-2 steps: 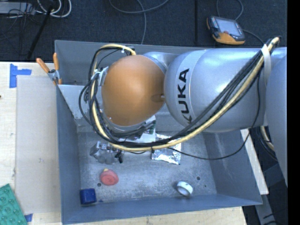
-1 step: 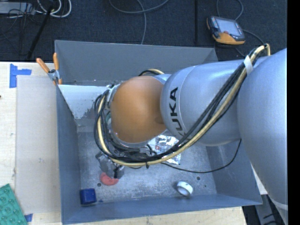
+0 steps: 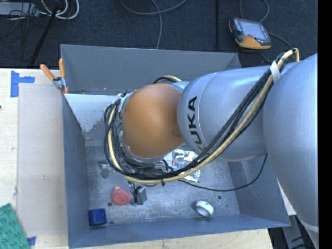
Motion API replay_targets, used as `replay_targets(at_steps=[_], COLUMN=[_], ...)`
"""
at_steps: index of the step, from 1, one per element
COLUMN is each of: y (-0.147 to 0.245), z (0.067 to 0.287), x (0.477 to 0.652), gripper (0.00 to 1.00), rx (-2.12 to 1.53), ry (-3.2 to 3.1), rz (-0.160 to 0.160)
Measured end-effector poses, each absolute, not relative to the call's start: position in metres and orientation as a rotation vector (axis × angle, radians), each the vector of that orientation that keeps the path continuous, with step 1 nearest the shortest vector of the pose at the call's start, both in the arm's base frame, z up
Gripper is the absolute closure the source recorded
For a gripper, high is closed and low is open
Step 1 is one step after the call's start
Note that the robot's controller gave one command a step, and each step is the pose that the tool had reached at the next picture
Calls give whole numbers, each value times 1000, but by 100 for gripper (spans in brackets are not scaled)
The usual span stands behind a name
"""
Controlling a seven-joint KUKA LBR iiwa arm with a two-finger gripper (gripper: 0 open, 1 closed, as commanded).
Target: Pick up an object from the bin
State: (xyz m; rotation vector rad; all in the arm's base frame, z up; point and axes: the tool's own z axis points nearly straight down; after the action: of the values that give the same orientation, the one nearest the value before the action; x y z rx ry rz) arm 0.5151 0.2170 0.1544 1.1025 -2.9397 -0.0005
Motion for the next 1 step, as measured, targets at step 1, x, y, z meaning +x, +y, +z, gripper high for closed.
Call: replay_targets(at_steps=[1], y=[209], z=[73], x=[527], gripper=[0], rx=[1788], ry=[-2575], rz=[-3])
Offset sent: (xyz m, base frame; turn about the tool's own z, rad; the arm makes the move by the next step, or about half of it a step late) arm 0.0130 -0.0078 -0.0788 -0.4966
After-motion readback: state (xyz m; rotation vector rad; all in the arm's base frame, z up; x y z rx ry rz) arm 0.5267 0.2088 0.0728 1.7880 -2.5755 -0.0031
